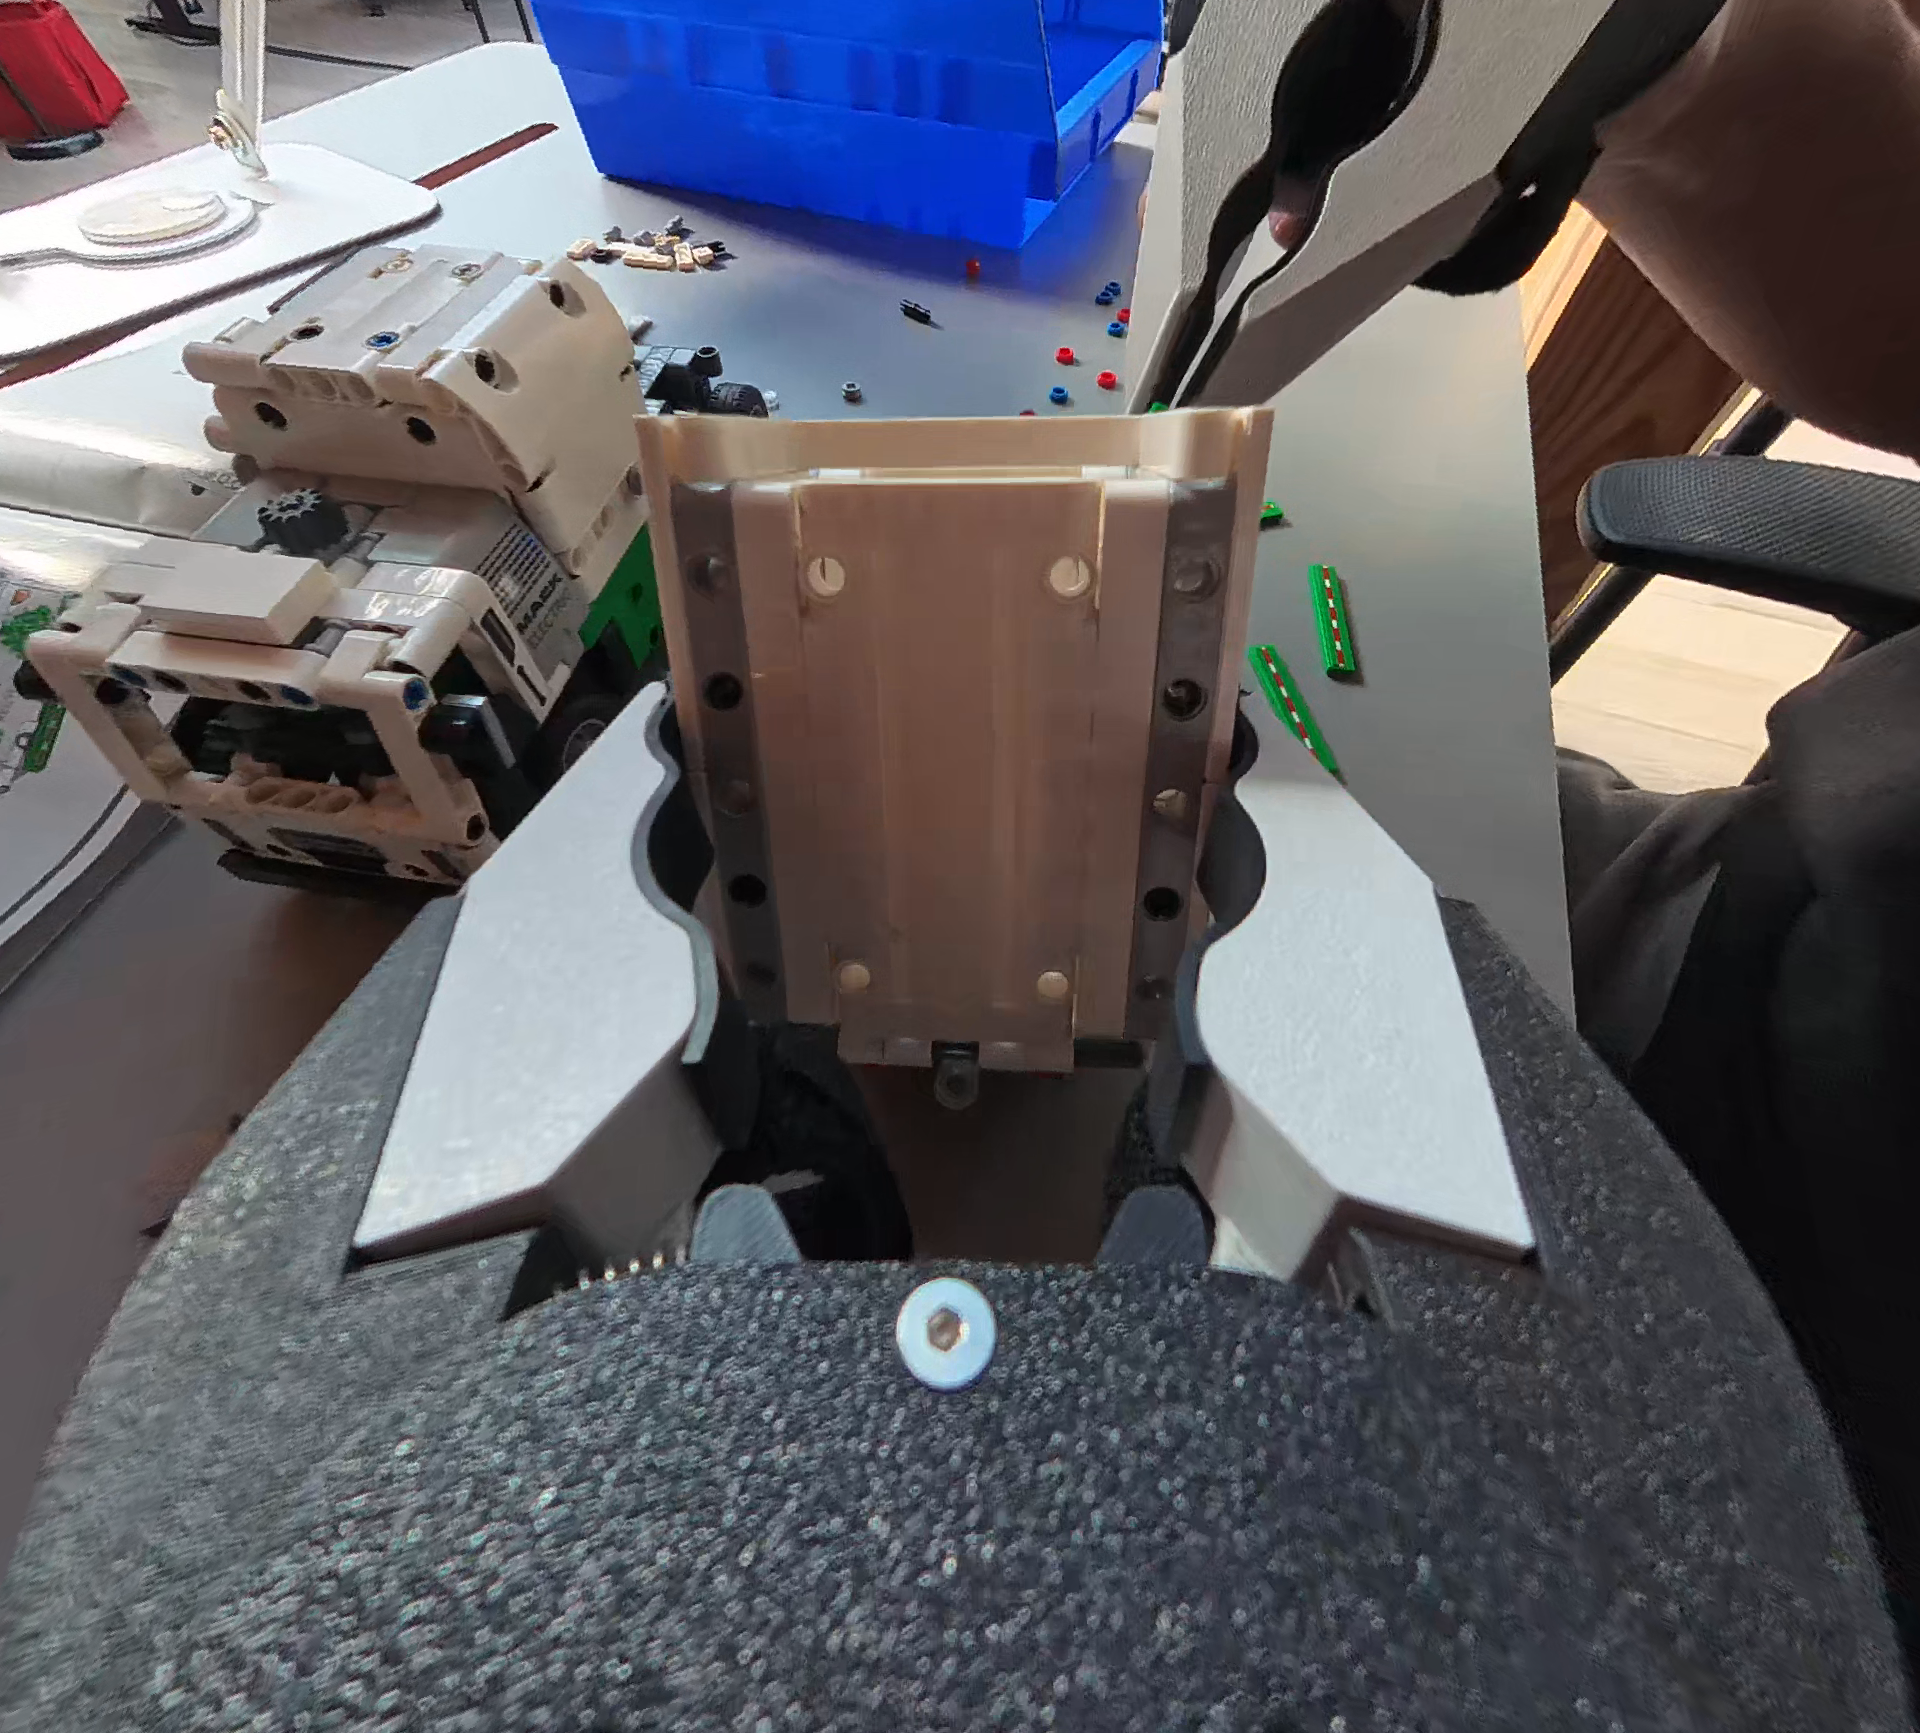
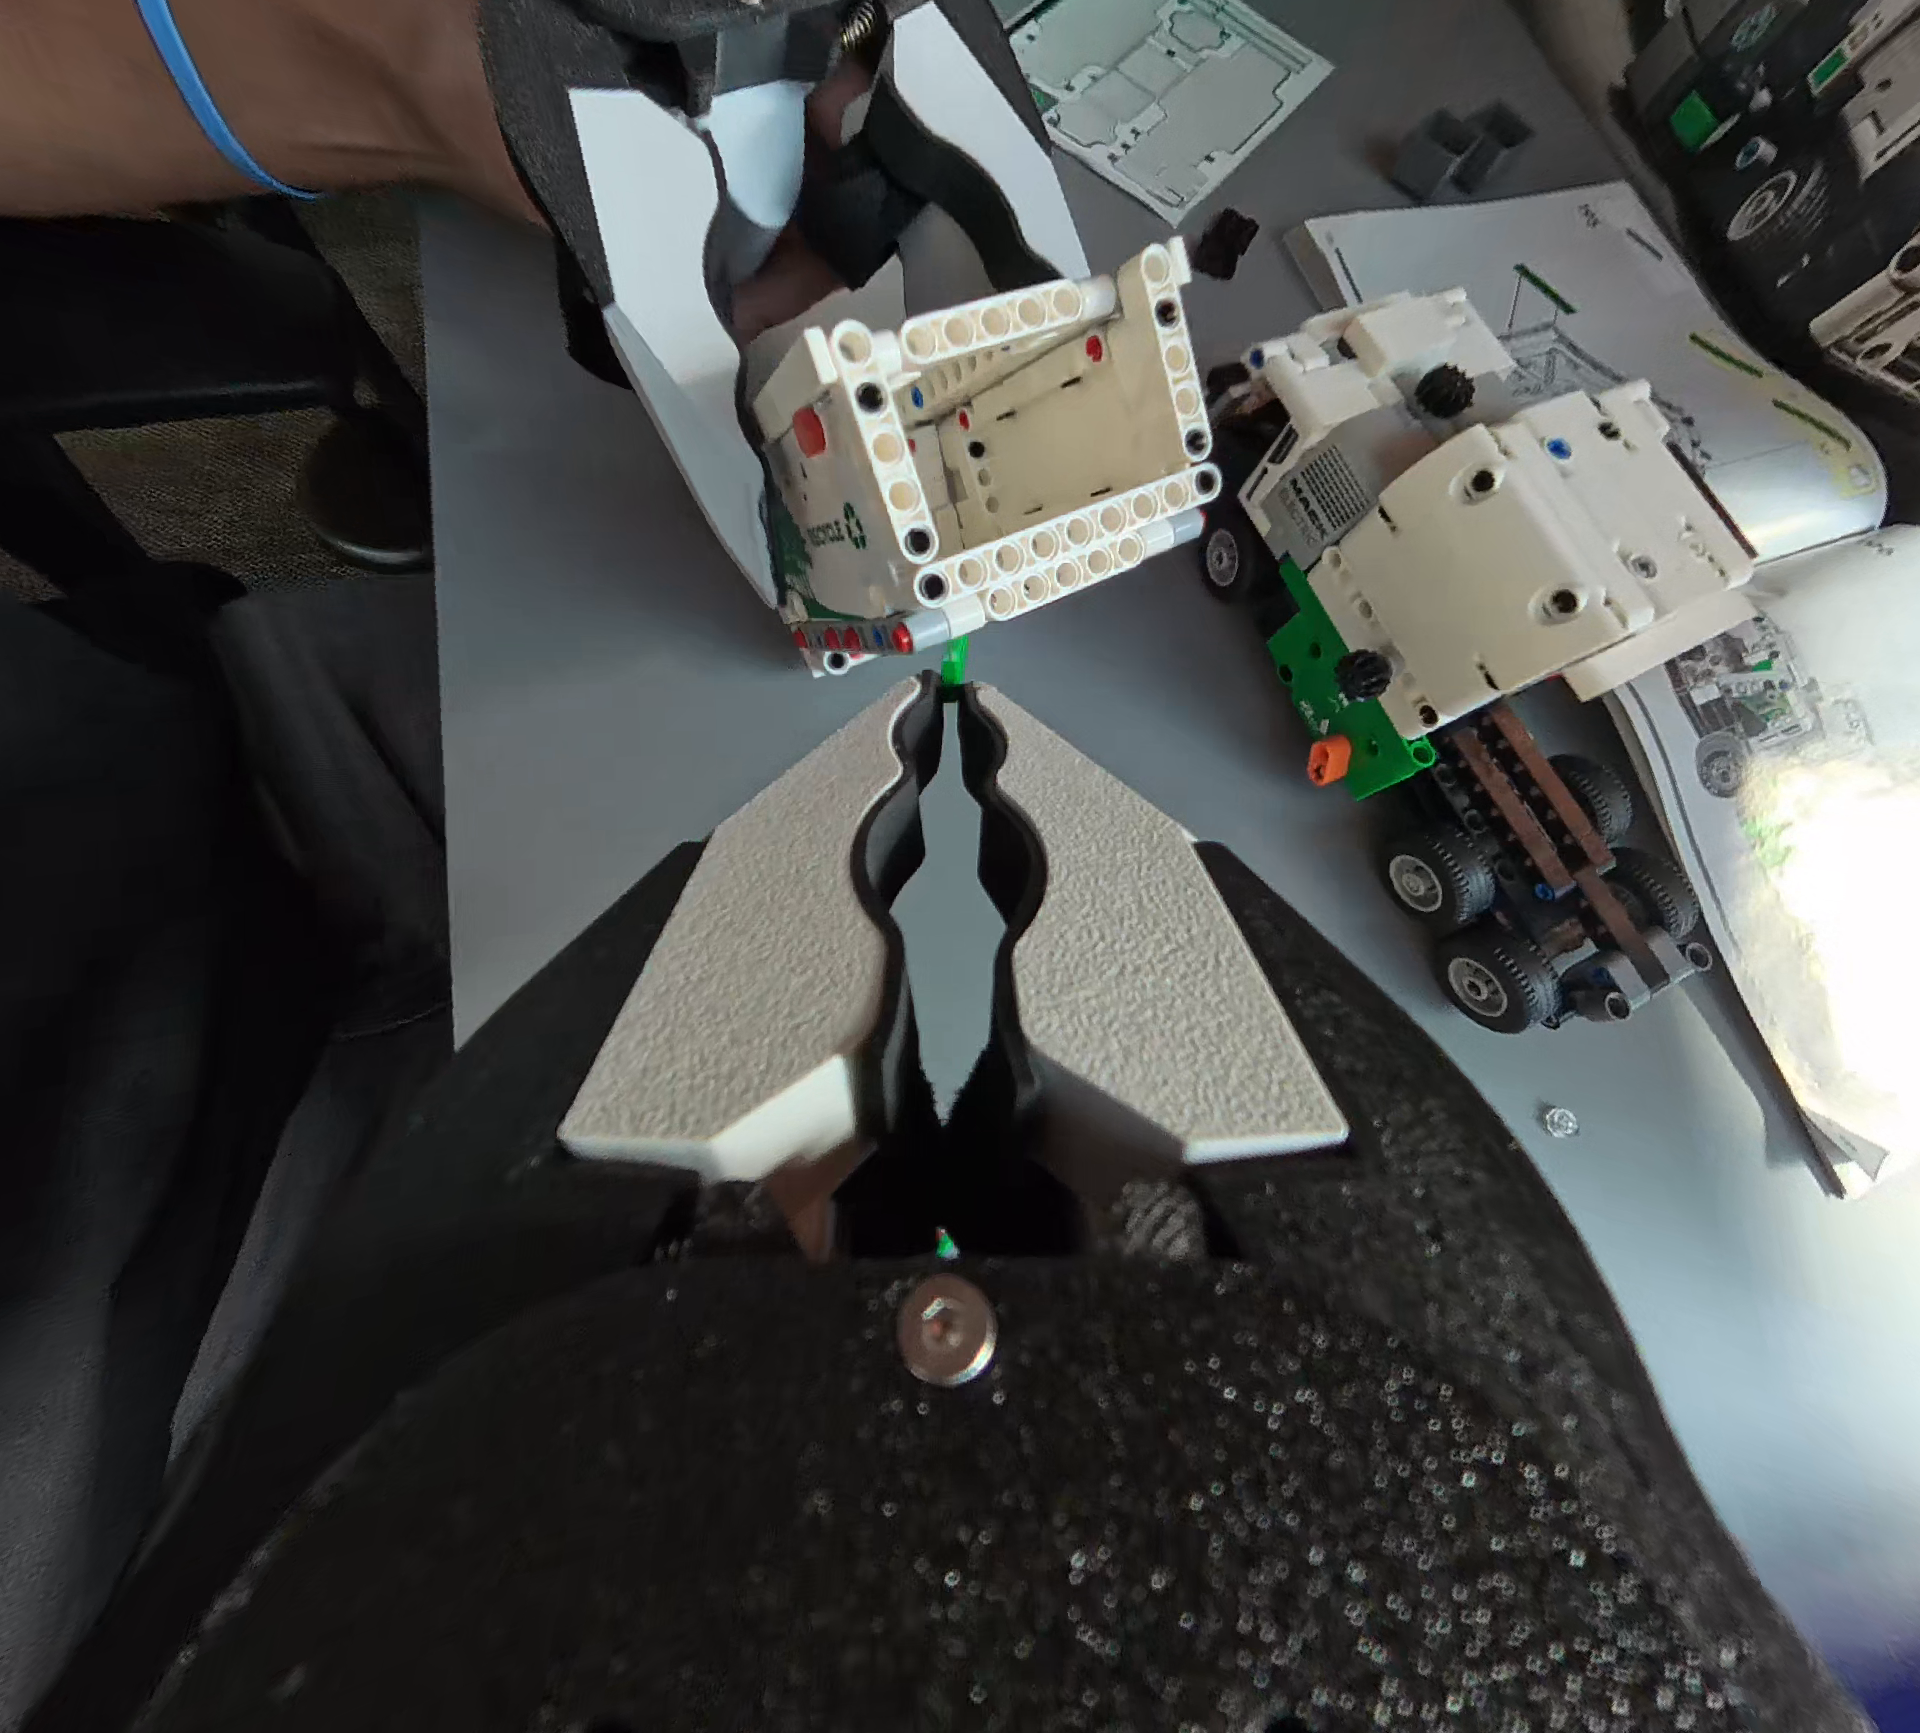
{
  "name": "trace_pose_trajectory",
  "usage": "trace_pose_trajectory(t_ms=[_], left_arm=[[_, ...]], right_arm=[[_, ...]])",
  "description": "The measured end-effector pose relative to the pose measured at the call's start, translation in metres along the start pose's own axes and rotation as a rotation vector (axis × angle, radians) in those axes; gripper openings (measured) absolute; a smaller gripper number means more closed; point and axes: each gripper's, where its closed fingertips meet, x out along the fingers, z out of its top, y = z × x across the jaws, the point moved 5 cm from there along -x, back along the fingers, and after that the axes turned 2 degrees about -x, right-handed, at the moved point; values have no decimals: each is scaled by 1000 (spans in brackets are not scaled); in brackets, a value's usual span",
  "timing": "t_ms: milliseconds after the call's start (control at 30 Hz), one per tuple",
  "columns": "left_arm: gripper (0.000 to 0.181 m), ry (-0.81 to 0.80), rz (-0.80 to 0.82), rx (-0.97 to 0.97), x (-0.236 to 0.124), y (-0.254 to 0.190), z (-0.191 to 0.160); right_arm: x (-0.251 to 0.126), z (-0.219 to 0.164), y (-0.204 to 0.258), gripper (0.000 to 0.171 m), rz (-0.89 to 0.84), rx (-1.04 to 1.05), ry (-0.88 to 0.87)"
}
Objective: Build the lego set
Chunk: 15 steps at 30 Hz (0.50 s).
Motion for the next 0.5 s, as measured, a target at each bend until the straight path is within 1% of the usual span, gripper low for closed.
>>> trace_pose_trajectory(t_ms=[67, 133, 200, 333, 500], left_arm=[[96, 33, 9, 35, -4, -3, -5], [95, 98, 20, 70, -8, -5, -14], [95, 139, 54, 97, -11, -6, -22], [95, 139, 55, 88, -16, -11, -24], [95, 144, 86, 77, -19, -12, -25]], right_arm=[[-1, 7, 7, 2, 11, -20, -25], [-1, 14, 13, 2, 21, -38, -38], [-1, 17, 16, 2, 27, -58, -35], [-2, 17, 18, 2, 41, -86, -27], [-10, 8, 14, 2, 42, -62, -23]])
